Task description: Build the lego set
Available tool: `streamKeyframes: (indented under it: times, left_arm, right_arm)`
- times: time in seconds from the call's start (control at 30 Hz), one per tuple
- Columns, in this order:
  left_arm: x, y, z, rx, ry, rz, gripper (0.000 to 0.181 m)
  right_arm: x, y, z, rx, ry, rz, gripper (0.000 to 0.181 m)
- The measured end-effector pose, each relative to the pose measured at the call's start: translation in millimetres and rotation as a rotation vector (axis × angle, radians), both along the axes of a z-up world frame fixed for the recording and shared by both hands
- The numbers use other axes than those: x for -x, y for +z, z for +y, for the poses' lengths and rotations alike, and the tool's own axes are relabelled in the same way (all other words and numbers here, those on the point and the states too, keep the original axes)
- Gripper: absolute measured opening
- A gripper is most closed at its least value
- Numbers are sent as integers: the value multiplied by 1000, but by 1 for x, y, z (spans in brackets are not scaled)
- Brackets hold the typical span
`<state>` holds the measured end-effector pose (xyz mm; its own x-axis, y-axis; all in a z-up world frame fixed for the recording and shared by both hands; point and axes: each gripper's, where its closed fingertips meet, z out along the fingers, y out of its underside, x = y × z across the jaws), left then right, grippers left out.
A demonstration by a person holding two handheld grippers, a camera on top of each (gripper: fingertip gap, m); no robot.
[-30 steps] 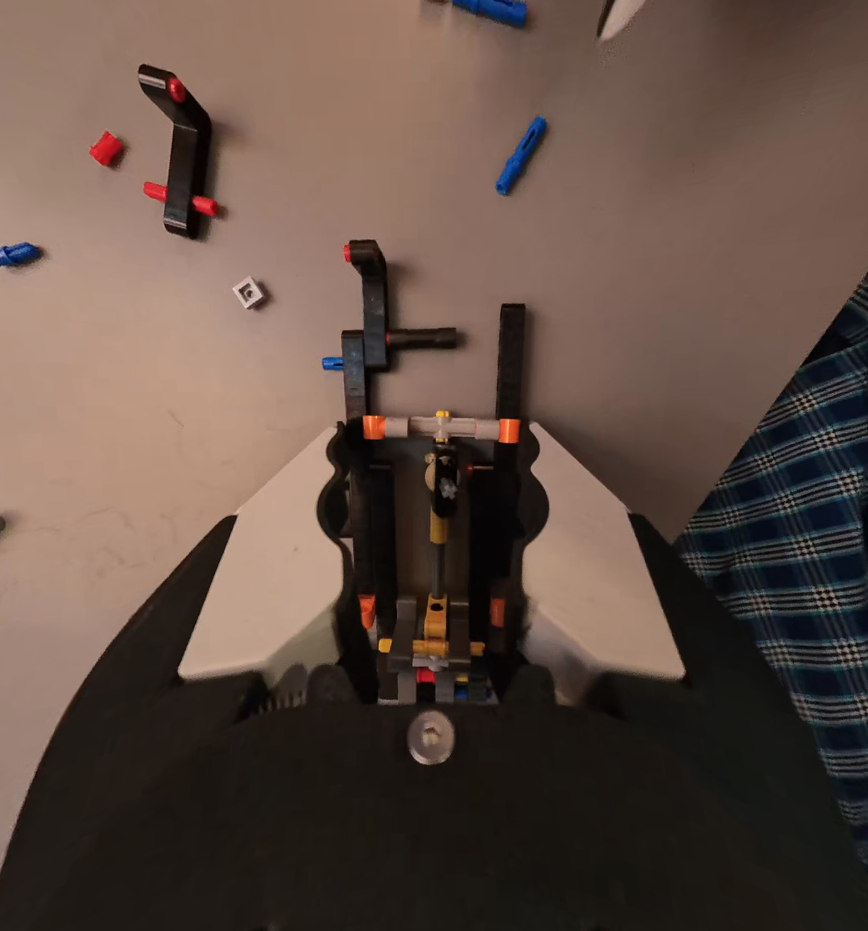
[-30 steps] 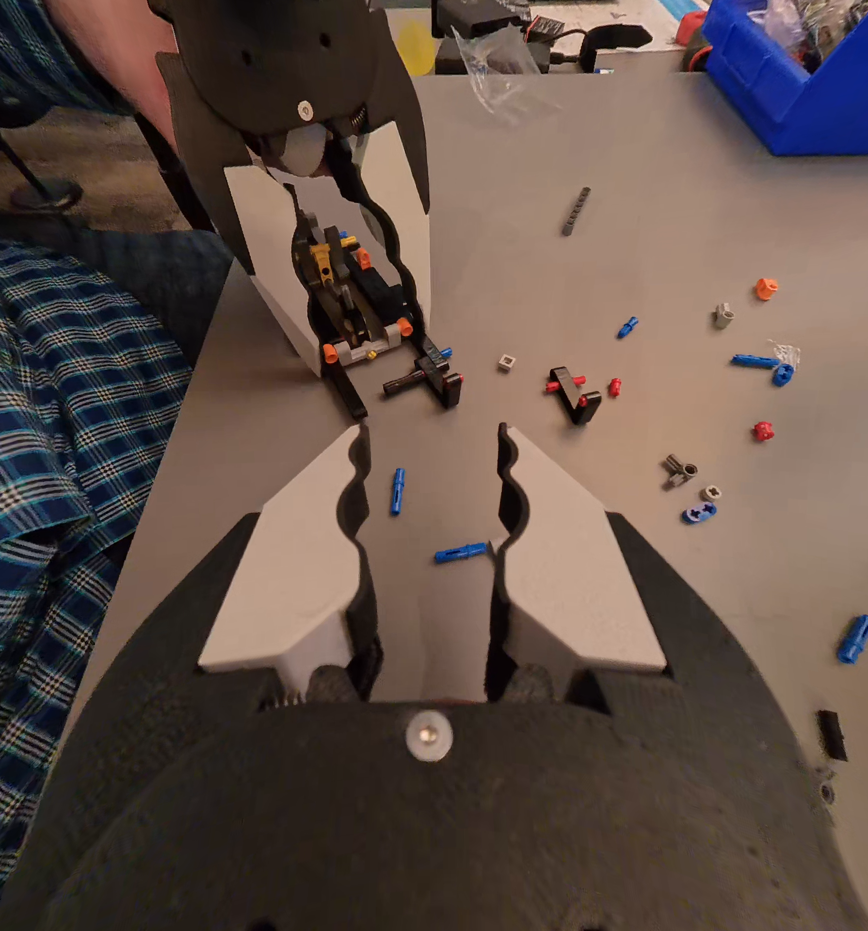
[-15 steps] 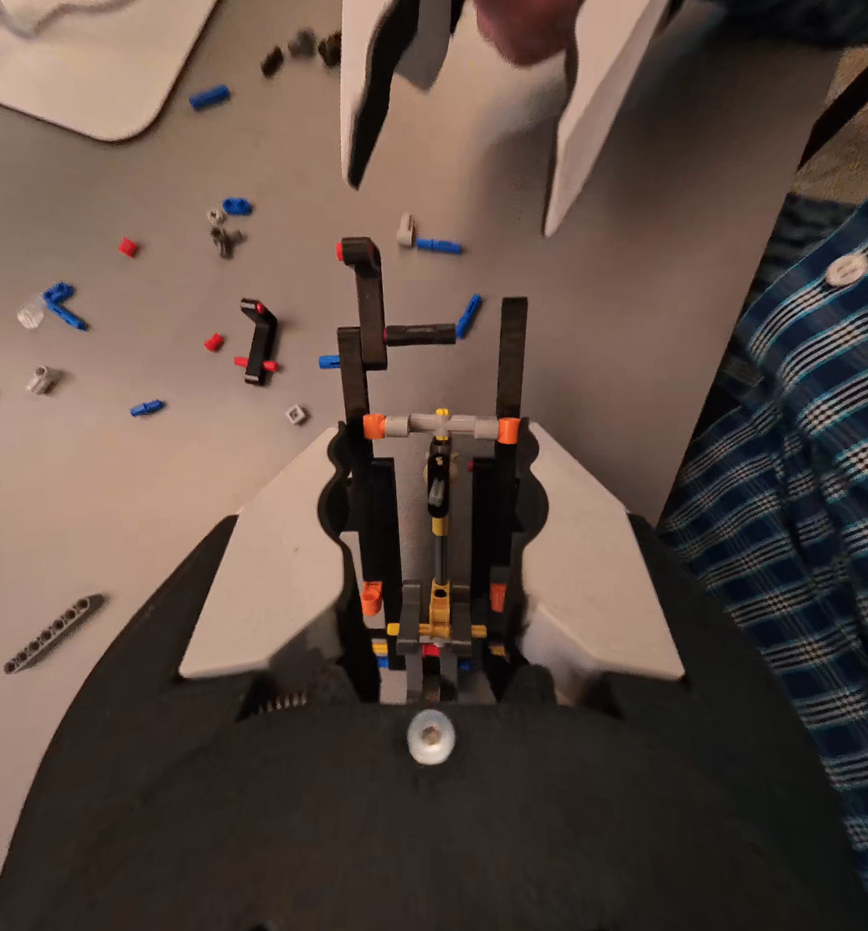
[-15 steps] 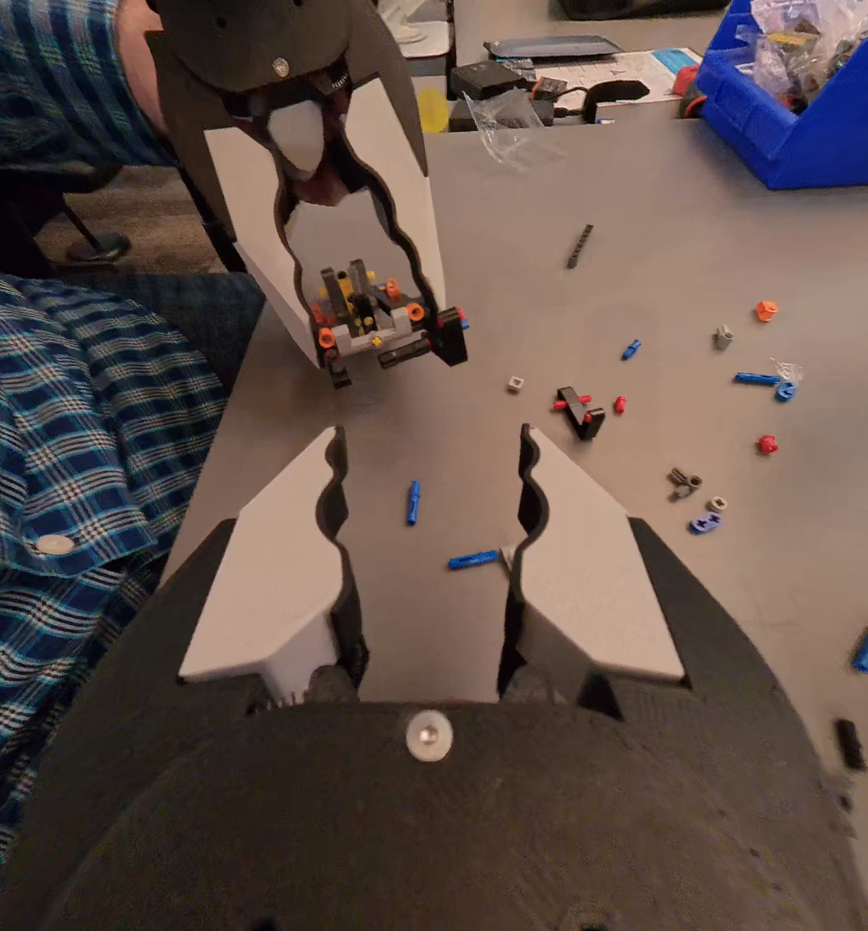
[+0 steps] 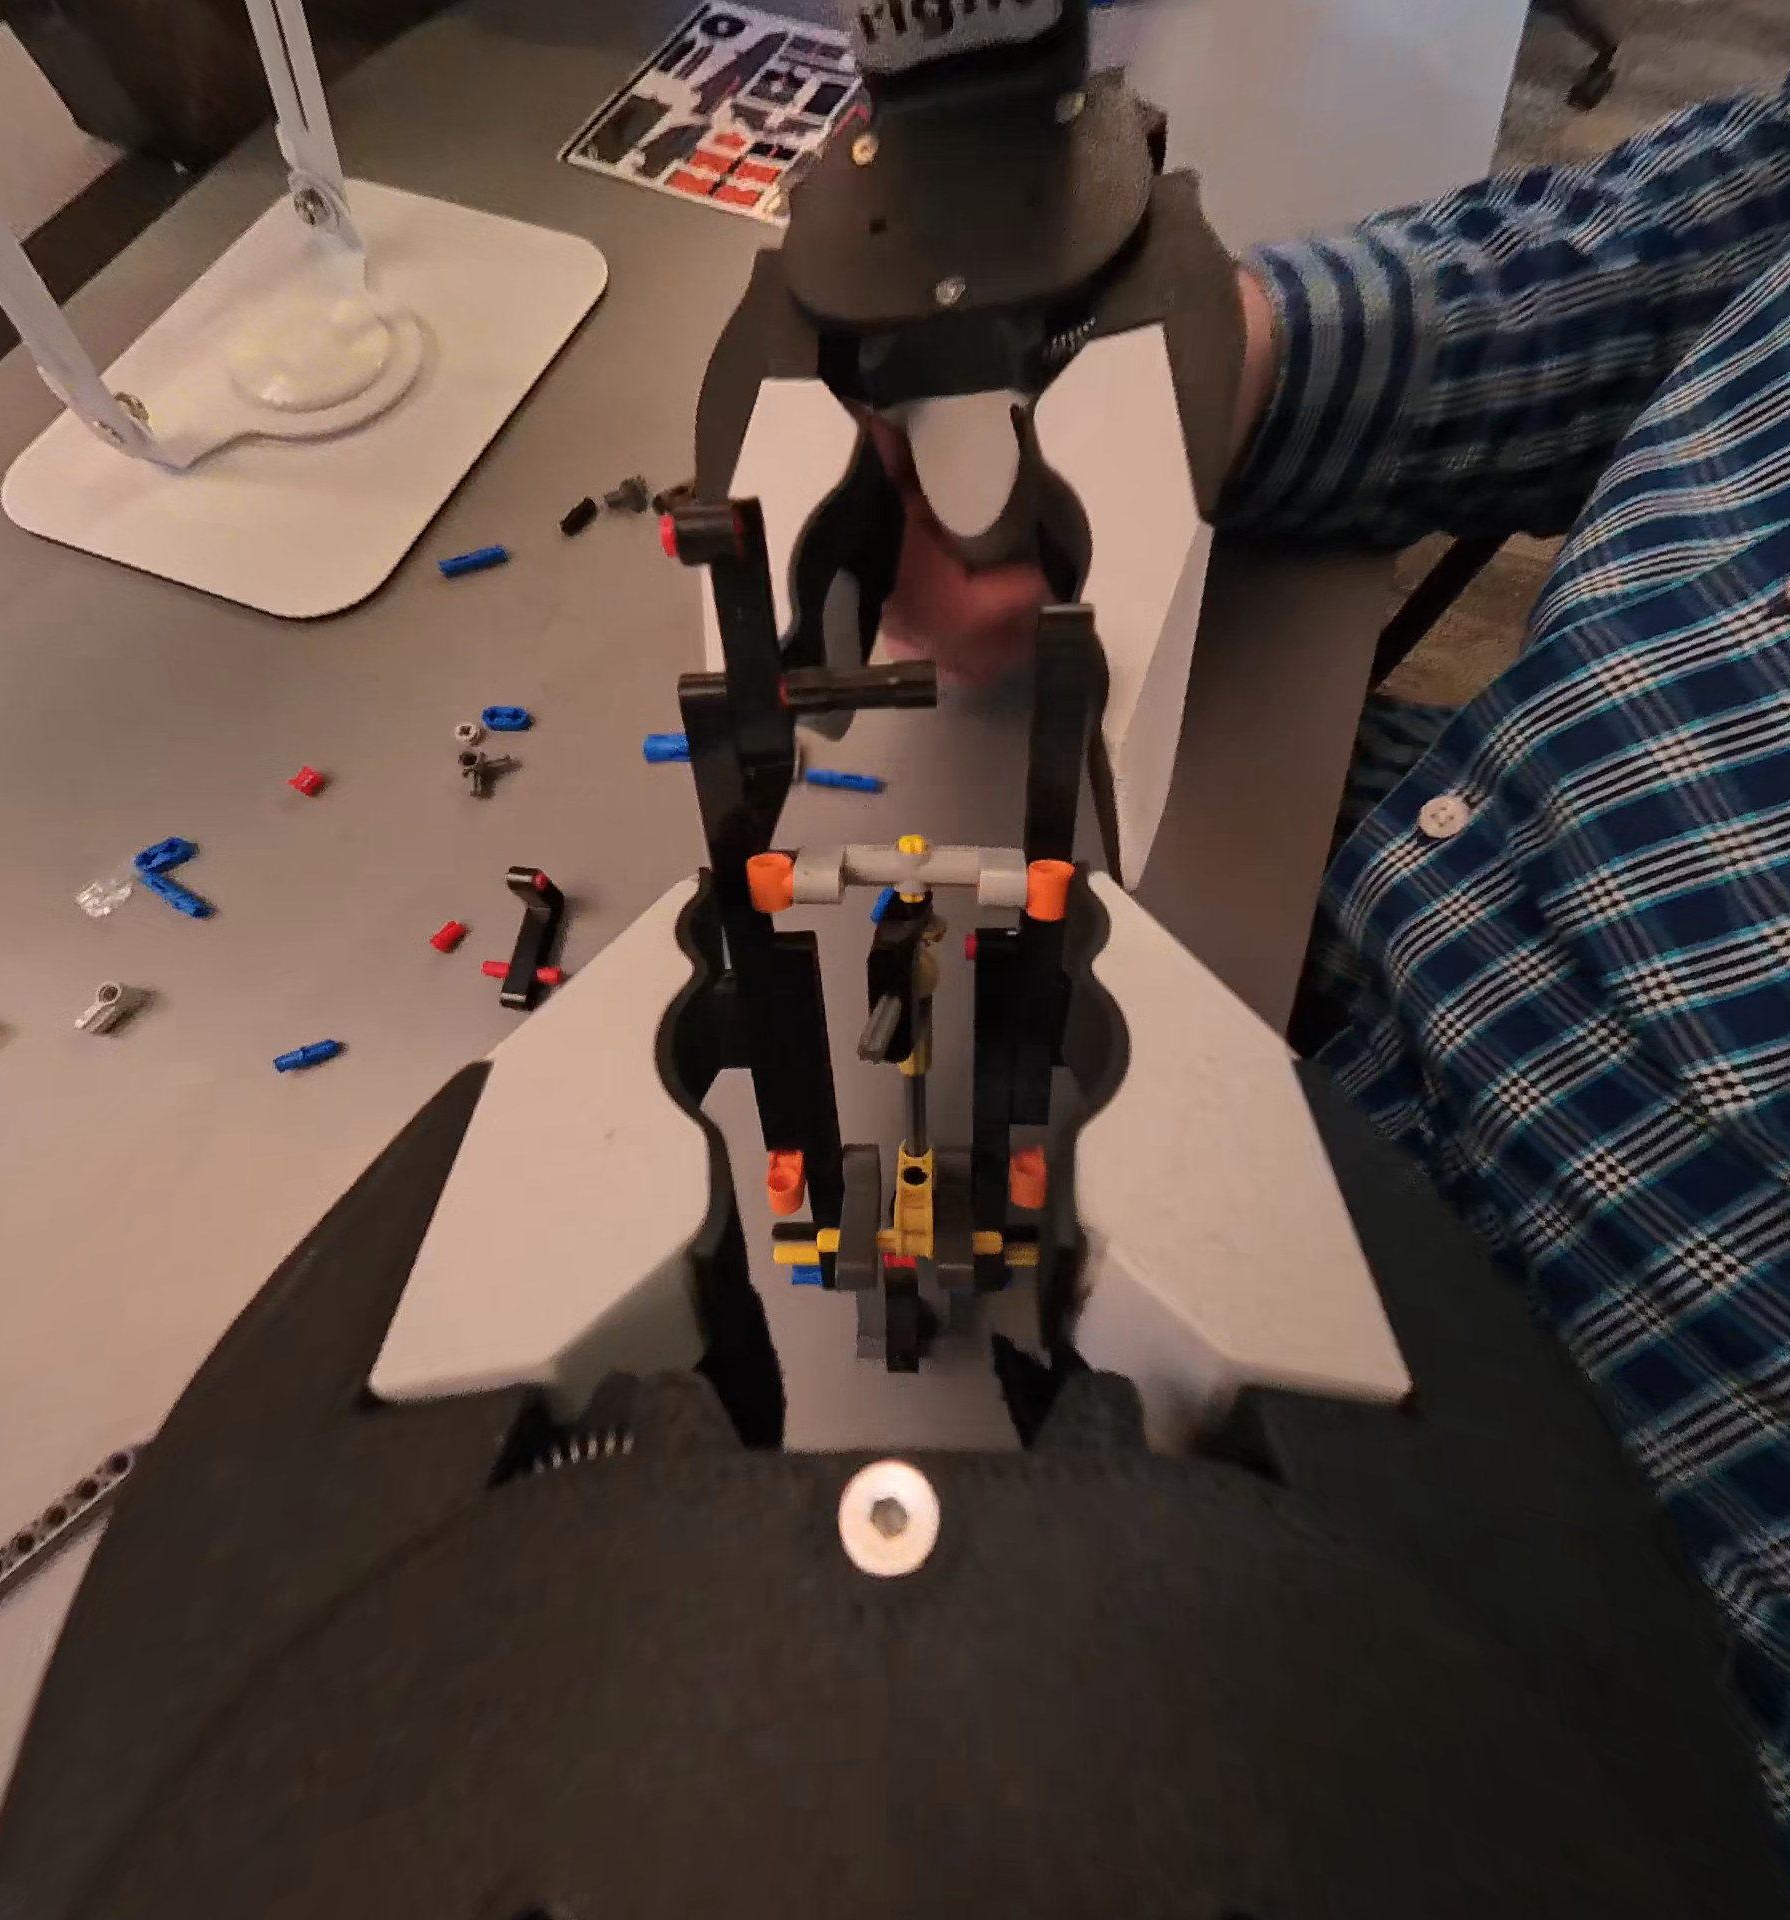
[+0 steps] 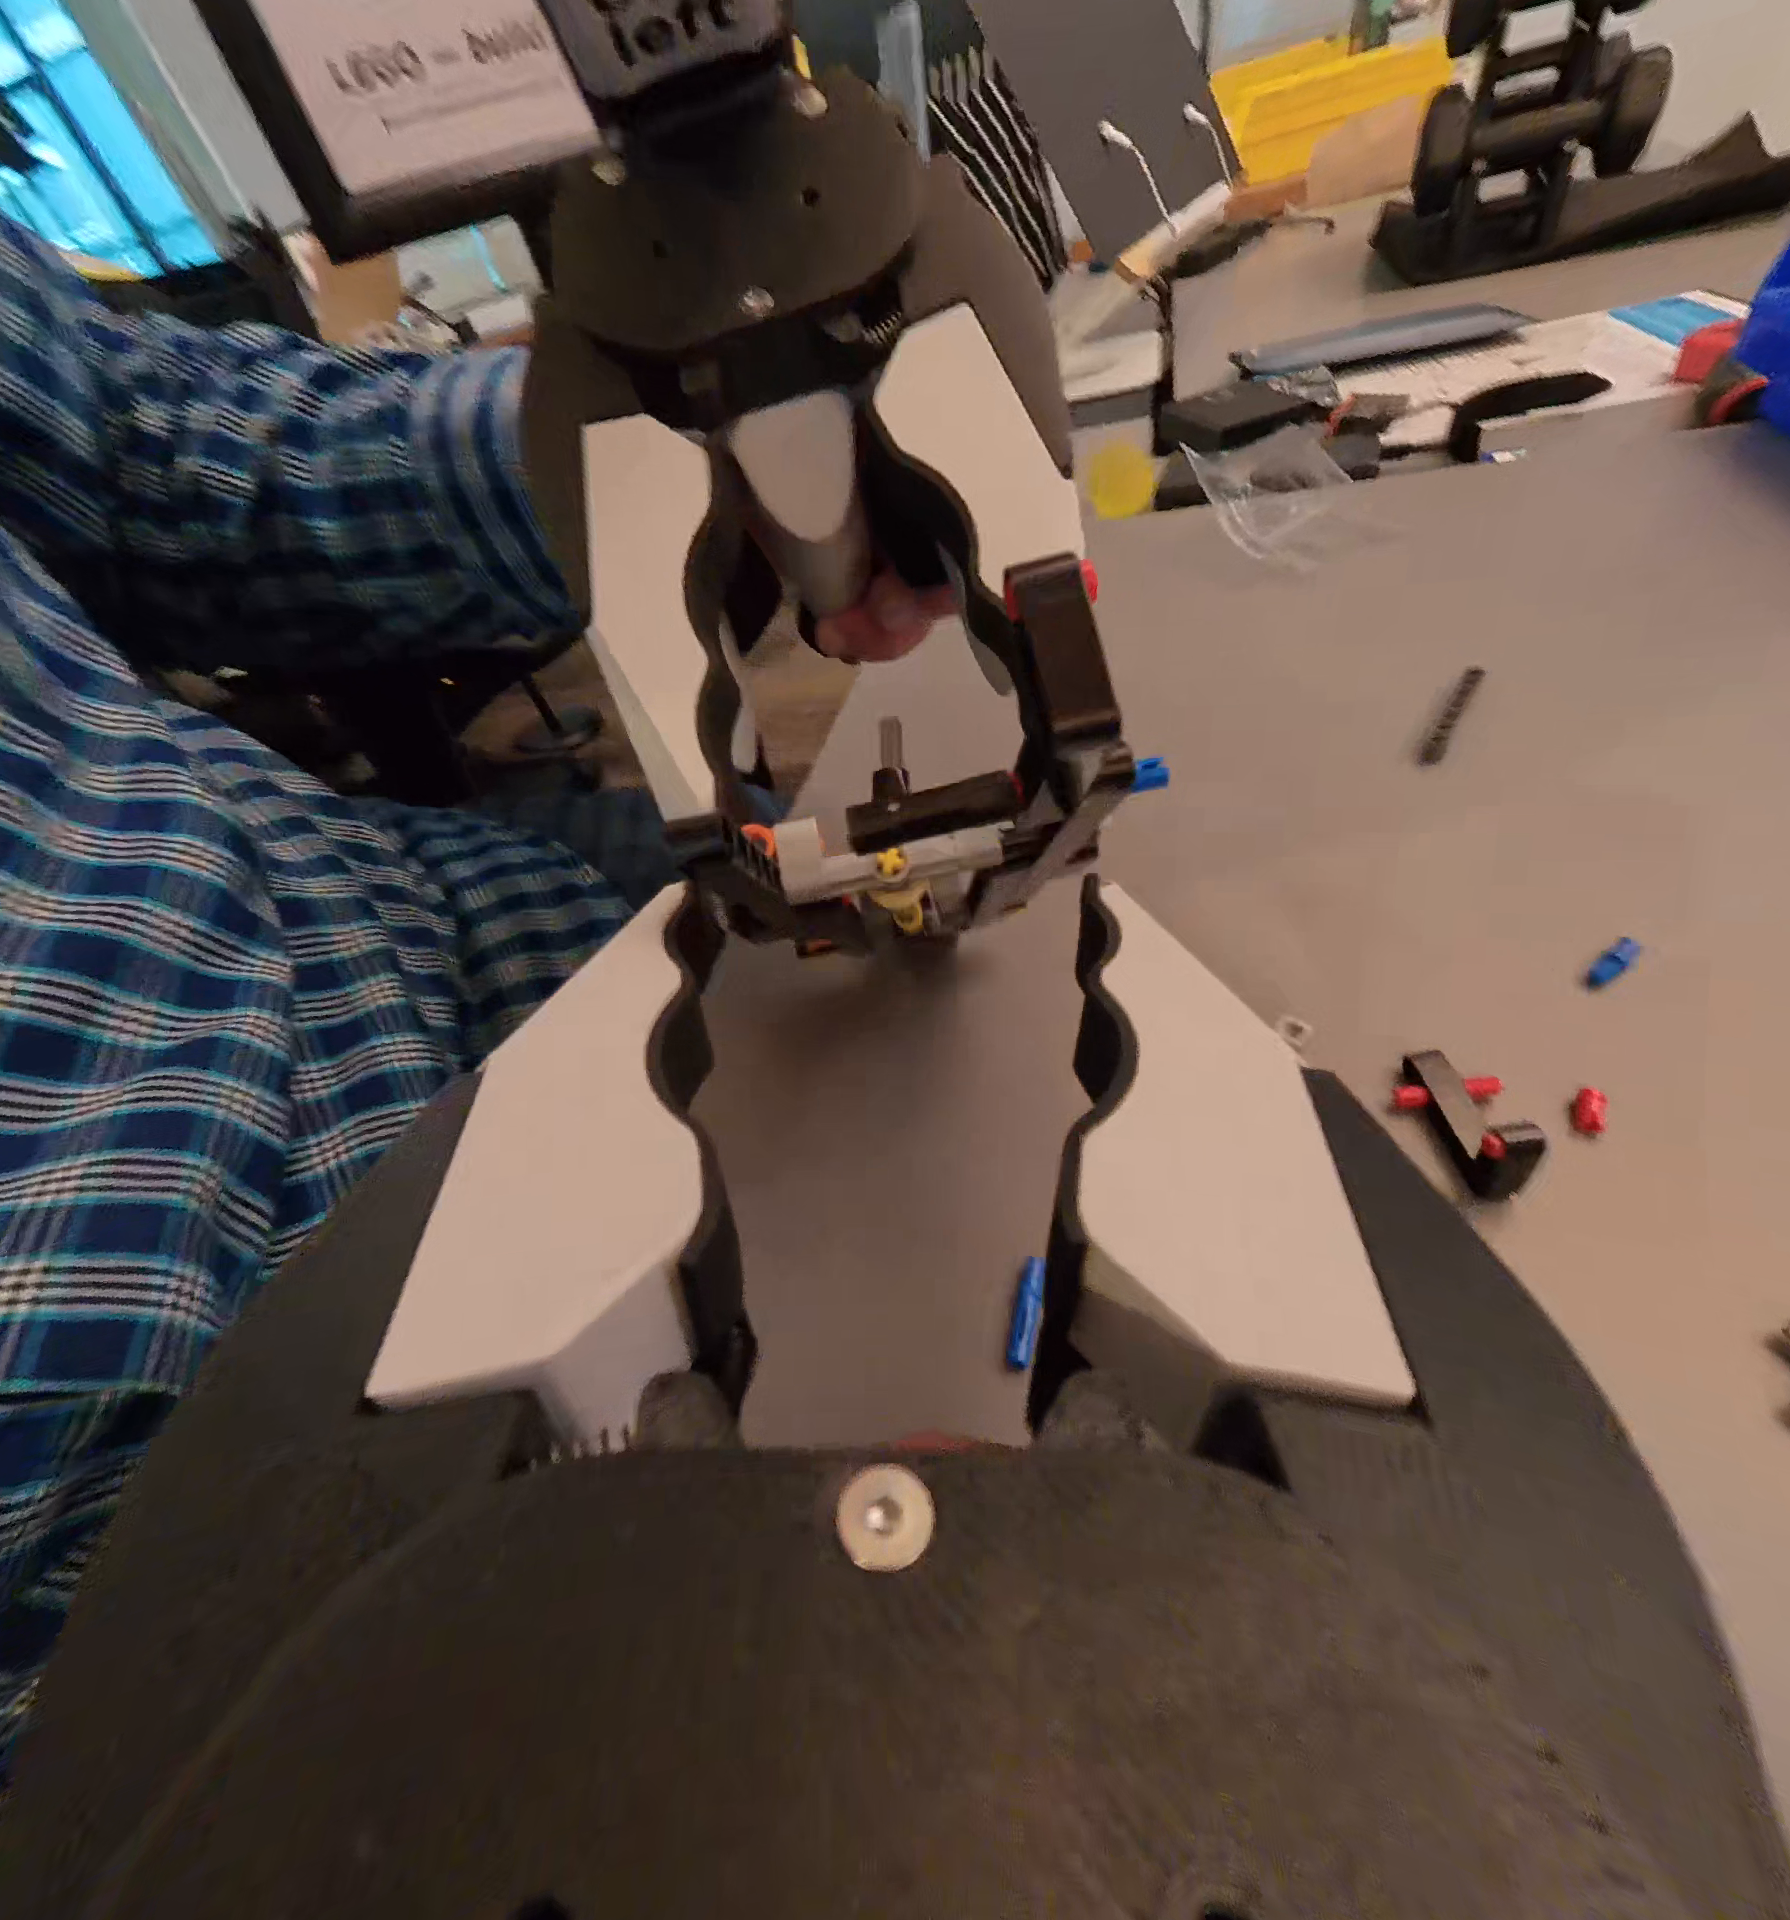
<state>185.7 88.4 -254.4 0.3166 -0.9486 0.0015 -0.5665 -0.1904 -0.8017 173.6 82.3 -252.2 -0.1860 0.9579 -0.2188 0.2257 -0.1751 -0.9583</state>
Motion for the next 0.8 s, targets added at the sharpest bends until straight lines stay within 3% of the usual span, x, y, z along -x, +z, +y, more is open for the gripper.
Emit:
streamKeyframes:
  times: [0.03, 0.8]
  left_arm:
    - [0, 2, 0, 1, 0, -10, 64]
    - [-3, 37, -1, 94, -20, -375, 64]
  right_arm:
    - [0, 3, -1, 3, 9, 21, 67]
    - [3, 40, 4, 124, 24, 175, 73]
